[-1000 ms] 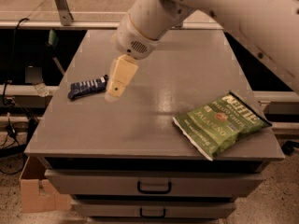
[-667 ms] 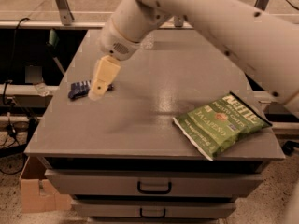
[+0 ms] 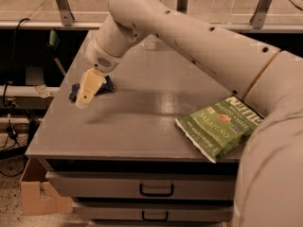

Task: Pick rxbar blueberry

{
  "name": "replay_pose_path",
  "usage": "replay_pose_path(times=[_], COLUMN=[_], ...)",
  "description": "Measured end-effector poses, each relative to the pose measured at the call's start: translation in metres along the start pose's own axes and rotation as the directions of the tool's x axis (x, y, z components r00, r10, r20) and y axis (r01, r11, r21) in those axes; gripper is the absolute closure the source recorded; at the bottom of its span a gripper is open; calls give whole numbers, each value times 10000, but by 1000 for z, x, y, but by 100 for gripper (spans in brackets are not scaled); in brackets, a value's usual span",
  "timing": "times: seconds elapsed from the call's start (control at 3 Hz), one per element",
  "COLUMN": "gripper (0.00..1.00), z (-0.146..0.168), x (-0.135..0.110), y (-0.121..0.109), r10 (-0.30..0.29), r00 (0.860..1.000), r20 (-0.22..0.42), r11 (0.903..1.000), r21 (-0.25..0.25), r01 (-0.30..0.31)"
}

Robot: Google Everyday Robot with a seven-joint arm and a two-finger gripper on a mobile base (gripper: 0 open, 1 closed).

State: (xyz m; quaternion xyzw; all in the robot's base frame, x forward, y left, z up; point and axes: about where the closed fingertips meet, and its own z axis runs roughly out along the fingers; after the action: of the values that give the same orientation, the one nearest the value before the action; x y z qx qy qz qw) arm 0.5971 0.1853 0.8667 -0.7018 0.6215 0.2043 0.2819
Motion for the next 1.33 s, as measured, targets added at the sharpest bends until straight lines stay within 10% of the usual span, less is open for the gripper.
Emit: replay_pose_path(times=[0.33, 1.33], gripper=[0, 65], z=[21, 33], x=[15, 30], y=[-9, -15], r10=[263, 679], r00=[9997, 9977], r20=[-11, 33], r11=[9996, 9976], r21=[57, 126], r01=[-263, -679])
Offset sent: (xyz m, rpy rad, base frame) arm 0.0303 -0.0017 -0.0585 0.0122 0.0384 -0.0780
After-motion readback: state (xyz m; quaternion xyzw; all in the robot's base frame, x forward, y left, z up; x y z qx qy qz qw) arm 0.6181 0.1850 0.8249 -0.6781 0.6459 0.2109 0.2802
